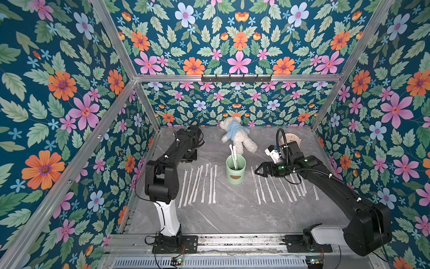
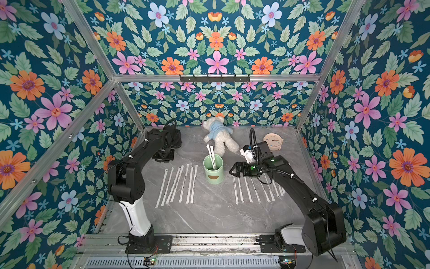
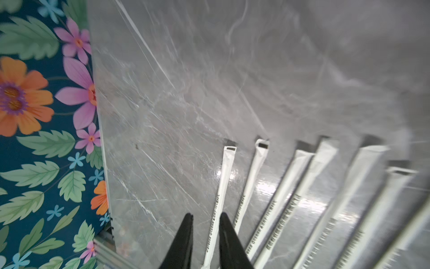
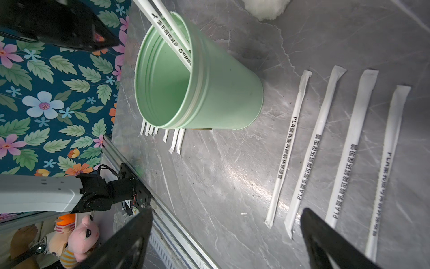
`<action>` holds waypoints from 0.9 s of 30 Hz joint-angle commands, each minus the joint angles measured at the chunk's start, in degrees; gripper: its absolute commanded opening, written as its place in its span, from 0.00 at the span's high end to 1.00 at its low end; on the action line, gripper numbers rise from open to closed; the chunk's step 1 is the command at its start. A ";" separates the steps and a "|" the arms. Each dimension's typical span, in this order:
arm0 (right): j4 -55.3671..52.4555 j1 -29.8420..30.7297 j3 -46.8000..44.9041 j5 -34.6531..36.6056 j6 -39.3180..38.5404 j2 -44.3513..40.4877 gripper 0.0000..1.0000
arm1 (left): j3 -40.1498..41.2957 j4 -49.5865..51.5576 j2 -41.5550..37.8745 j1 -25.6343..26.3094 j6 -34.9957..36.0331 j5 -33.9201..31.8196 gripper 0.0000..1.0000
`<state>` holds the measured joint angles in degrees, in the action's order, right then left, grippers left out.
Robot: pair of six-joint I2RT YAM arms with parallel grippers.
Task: Take the straws out of the storage container
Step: Place the straw at the center of the board, then pick up the straw from the container.
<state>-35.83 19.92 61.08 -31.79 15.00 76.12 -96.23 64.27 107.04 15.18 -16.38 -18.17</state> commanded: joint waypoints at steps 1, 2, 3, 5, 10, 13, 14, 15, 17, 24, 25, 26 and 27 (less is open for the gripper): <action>0.33 0.09 0.34 -0.14 -0.15 -0.18 0.01 | -0.94 -6.46 -6.06 2.41 -1.60 6.79 0.76; 0.25 0.10 0.52 -0.12 -0.07 -0.29 0.01 | -0.34 -9.51 -8.08 3.22 -2.17 9.65 0.76; 0.20 0.05 0.63 -0.31 0.00 -0.42 0.01 | 0.86 -13.66 -10.39 4.33 -2.86 12.51 0.76; 0.00 0.07 0.87 -0.29 0.20 -0.82 0.01 | 3.28 -21.20 -14.37 7.74 -4.46 16.05 0.75; -1.14 0.05 1.65 0.41 0.46 -1.60 0.01 | 8.19 -32.49 -17.16 14.99 -7.76 20.41 0.73; -1.52 0.07 1.55 0.50 0.61 -2.30 0.01 | 9.56 -34.36 -15.61 17.02 -9.18 20.23 0.74; -1.40 0.11 1.35 0.57 0.72 -2.59 0.01 | 9.96 -34.96 -15.14 17.77 -9.51 20.41 0.74; -1.56 0.07 1.20 0.75 0.73 -2.88 0.01 | 10.28 -35.79 -14.82 18.63 -9.76 20.45 0.74; -1.52 0.11 0.68 0.92 0.81 -3.29 0.01 | 10.48 -36.44 -13.99 19.89 -10.13 19.84 0.74; -1.21 0.03 -0.24 0.86 0.97 -3.51 0.01 | 10.72 -38.43 -12.23 22.24 -11.89 19.20 0.73; -1.17 0.11 -0.34 0.81 0.98 -3.57 0.01 | 10.71 -38.43 -12.03 22.34 -12.05 19.06 0.73; -1.17 0.07 -0.35 0.77 0.92 -3.58 0.01 | 10.71 -38.35 -11.87 22.37 -12.17 19.03 0.74; -1.11 0.07 -0.41 0.85 0.91 -3.60 0.01 | 10.71 -38.29 -11.69 22.37 -12.25 18.88 0.74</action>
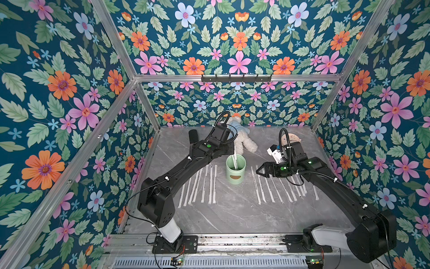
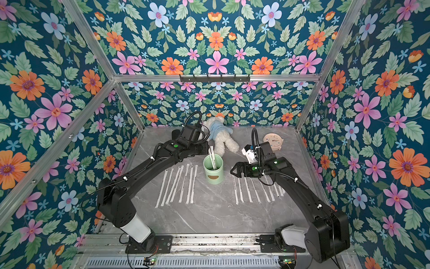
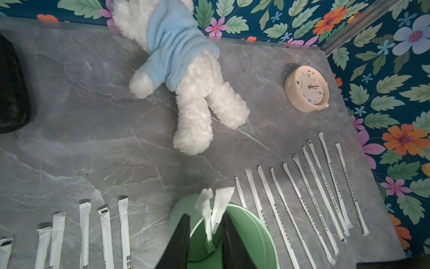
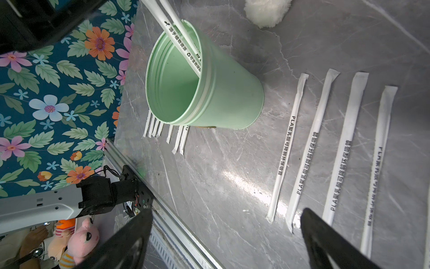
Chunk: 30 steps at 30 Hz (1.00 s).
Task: Take the straws out of the storage container
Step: Pick up the straw from the container.
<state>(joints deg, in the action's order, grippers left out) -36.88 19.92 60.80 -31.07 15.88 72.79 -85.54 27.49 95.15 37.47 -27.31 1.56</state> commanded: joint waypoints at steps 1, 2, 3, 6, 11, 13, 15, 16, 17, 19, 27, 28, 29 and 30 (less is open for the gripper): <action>-0.11 0.11 -0.15 0.21 0.00 -0.33 0.01 | 0.02 -1.38 0.44 0.12 -1.32 -0.86 0.73; -0.12 0.07 -0.15 0.22 0.02 -0.27 0.01 | -0.07 -1.38 0.55 0.21 -1.31 -0.79 0.73; -0.12 0.10 -0.23 0.22 -0.06 -0.24 0.01 | -0.07 -1.37 0.72 0.16 -1.26 -0.86 0.73; -0.03 0.05 -0.50 0.07 -0.06 -0.27 0.01 | -0.29 -1.17 1.43 0.26 -1.51 -0.94 0.73; 0.30 0.09 -0.85 0.05 -0.08 -0.25 0.01 | -0.68 -0.55 2.21 0.40 -1.48 -1.36 0.73; 0.30 0.09 -1.03 0.00 -0.06 -0.28 0.01 | -0.66 -0.30 2.32 0.41 -1.52 -1.54 0.73; 0.41 0.10 -1.12 -0.08 -0.10 -0.17 0.01 | -0.61 -0.22 2.53 0.41 -1.52 -1.56 0.73; 0.47 0.09 -1.12 -0.11 -0.11 -0.09 0.01 | -0.51 -0.15 2.65 0.44 -1.52 -1.56 0.73; 0.45 0.04 -1.11 -0.13 -0.07 -0.07 0.01 | -0.55 -0.17 2.79 0.42 -1.51 -1.56 0.73; 0.49 0.12 -1.12 -0.11 -0.10 0.06 0.01 | -0.57 -0.15 3.08 0.51 -1.51 -1.65 0.73; 0.64 0.04 -1.33 0.04 -0.20 0.24 0.01 | -1.00 0.03 4.28 0.51 -1.30 -1.95 0.75; 0.65 0.05 -1.31 0.04 -0.16 0.20 0.01 | -1.03 0.10 4.38 0.51 -1.30 -2.00 0.75; 0.66 0.10 -1.35 0.05 -0.19 0.26 0.01 | -1.04 0.11 4.51 0.56 -1.26 -2.00 0.75; 0.67 0.07 -1.29 0.04 -0.17 0.27 0.01 | -1.04 0.17 4.65 0.52 -1.18 -1.92 0.76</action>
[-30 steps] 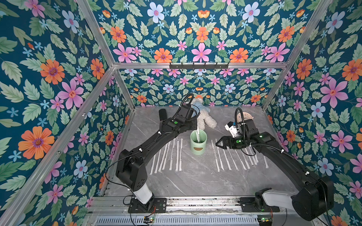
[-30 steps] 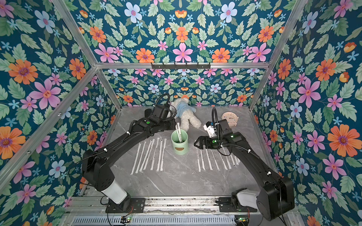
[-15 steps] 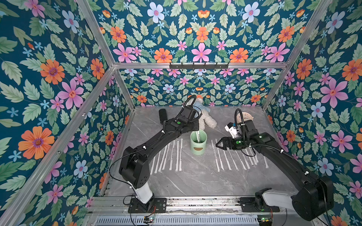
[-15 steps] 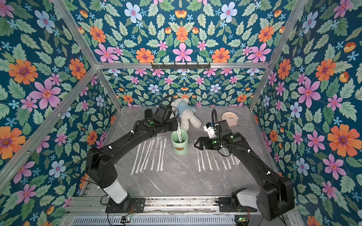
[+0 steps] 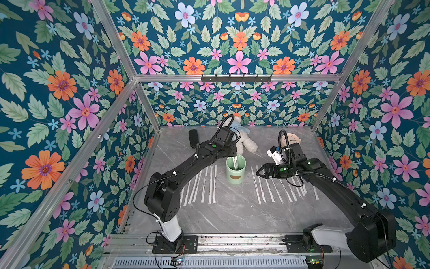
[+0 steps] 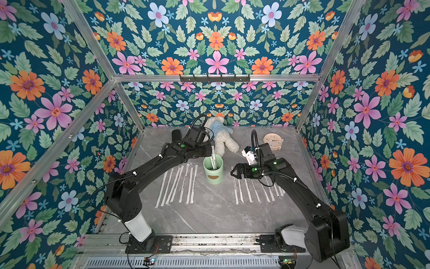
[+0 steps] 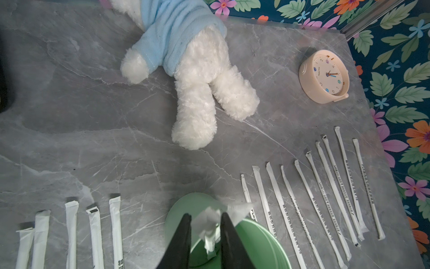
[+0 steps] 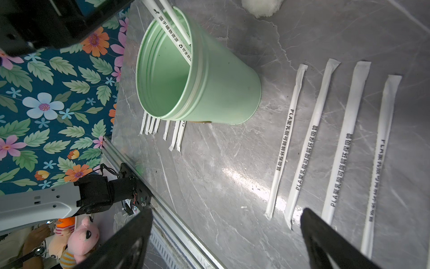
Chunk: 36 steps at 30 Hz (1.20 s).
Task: Take the straws out of the storage container
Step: Pick up the straw from the container.
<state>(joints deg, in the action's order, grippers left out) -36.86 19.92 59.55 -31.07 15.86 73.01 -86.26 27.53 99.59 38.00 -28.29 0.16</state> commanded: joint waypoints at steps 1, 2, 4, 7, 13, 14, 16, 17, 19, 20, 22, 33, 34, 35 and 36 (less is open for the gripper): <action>0.72 0.07 -0.05 0.05 -0.16 0.05 0.01 | -0.32 0.08 0.33 -0.01 -0.27 -0.52 0.76; 0.65 0.07 -0.05 0.12 -0.13 0.08 0.01 | -0.31 0.07 0.34 0.03 -0.20 -0.52 0.78; 0.63 0.10 -0.05 0.13 -0.26 0.24 0.01 | -0.31 0.09 0.41 0.00 -0.17 -0.43 0.80; 0.74 0.07 -0.05 0.04 -0.23 0.36 0.01 | -0.31 0.07 0.36 -0.02 -0.09 -0.35 0.84; 0.82 0.06 0.11 -0.04 -0.19 0.37 0.01 | -0.83 0.68 -0.10 0.14 0.00 -0.21 0.88; 0.72 0.06 0.13 -0.13 -0.20 0.26 0.01 | -1.05 1.00 -0.18 0.22 0.07 -0.25 0.88; 0.72 0.08 0.27 -0.13 -0.14 0.18 0.01 | -1.44 1.73 -0.64 0.29 0.16 -0.41 0.88; 0.68 0.08 0.30 -0.20 -0.15 0.10 0.01 | -1.63 1.97 -0.91 0.33 0.26 -0.51 0.89; 0.75 0.06 0.39 -0.31 -0.16 -0.02 0.01 | -2.13 2.68 -1.49 0.58 0.35 -0.79 0.89; 0.82 0.06 0.39 -0.29 -0.11 -0.06 0.01 | -2.38 2.98 -1.82 0.67 0.41 -0.82 0.89; 0.86 0.06 0.49 -0.37 -0.04 -0.11 0.01 | -2.75 3.47 -2.52 0.63 0.51 -0.95 0.89; 0.65 0.04 1.26 -0.48 -0.04 -0.32 0.01 | -12.82 15.04 -4.10 0.69 4.91 -7.99 0.89; 0.57 0.11 1.40 -0.47 -0.09 -0.20 0.01 | -15.06 16.97 -4.08 0.68 5.54 -9.29 0.89; 0.46 0.07 1.57 -0.35 -0.16 -0.08 0.01 | -17.19 18.51 -3.93 0.64 6.14 -9.95 0.89; 0.47 0.05 1.67 -0.39 -0.13 0.01 0.01 | -19.64 20.50 -3.73 0.66 6.72 -10.94 0.89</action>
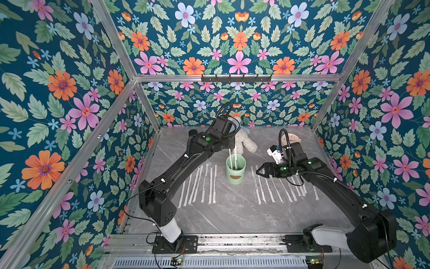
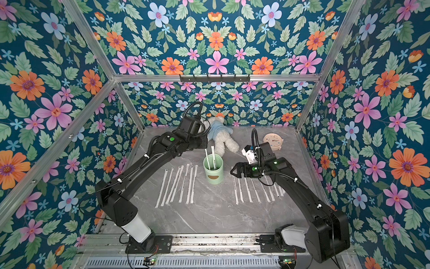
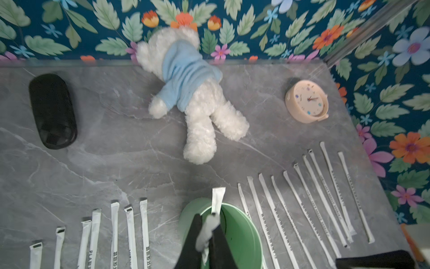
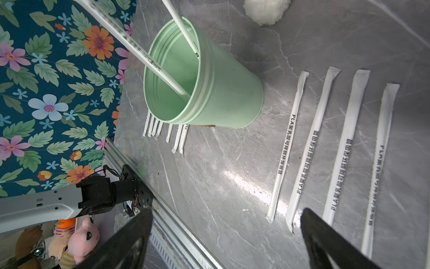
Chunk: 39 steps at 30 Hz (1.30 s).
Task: Take the straws out of the storage container
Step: Pick up the straw from the container, then place the straw at the center of the board.
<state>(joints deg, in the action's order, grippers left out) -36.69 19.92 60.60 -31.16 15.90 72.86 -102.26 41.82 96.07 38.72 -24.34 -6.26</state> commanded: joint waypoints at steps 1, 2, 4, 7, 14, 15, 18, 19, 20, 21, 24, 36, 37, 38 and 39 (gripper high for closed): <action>0.36 0.07 0.66 -0.39 -0.24 0.19 0.01 | -6.45 9.16 0.05 -0.07 3.33 -5.48 0.89; 0.46 0.08 0.71 -0.37 -0.24 0.26 0.01 | -8.76 10.93 0.24 -0.06 3.69 -6.28 0.89; 0.69 0.08 0.73 -0.39 -0.09 0.26 0.01 | -13.43 14.63 0.52 -0.14 4.43 -8.05 0.88; 0.74 0.11 0.82 -0.55 -0.09 0.49 0.01 | -18.10 19.02 0.22 -0.86 4.92 -10.52 0.88; 0.60 0.10 1.30 -0.83 -0.13 1.23 0.01 | -20.19 25.26 -2.22 -7.59 5.35 -11.64 0.89; 0.70 0.06 1.36 -0.92 -0.12 1.30 0.01 | -19.88 26.12 -2.31 -9.08 5.35 -11.99 0.89; 0.78 0.11 1.30 -1.05 -0.04 1.58 0.01 | -18.75 29.04 -1.81 -12.66 5.39 -14.24 0.89; 0.91 0.11 1.15 -1.16 0.02 1.59 0.01 | -18.45 30.08 -1.24 -13.44 5.52 -15.23 0.89; 1.17 0.12 0.97 -1.23 0.25 1.67 0.01 | -18.10 31.37 -0.36 -14.02 5.62 -16.57 0.89; 1.52 0.07 0.69 -1.27 0.48 1.67 0.01 | -17.70 32.59 0.84 -14.36 5.62 -18.36 0.89; 2.60 0.03 -0.34 -1.50 0.99 1.65 0.01 | -16.22 35.21 4.56 -15.05 5.79 -22.06 0.89; 3.85 0.04 -1.88 -1.18 1.12 2.43 0.01 | -9.55 34.01 17.15 -19.86 7.86 -24.25 0.89; 3.88 0.04 -1.89 -1.42 1.03 2.66 0.01 | -8.54 33.74 17.88 -20.15 8.02 -24.79 0.89; 3.90 0.09 -1.76 -1.69 1.06 2.86 0.01 | -7.14 33.38 18.43 -20.47 8.22 -25.01 0.89; 3.93 0.08 -1.71 -1.80 0.98 2.99 0.01 | -5.66 32.94 18.86 -20.73 8.18 -25.16 0.89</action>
<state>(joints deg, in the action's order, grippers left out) -34.44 19.92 58.87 -32.47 16.53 75.48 -109.78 73.52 114.15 18.41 -16.51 -29.04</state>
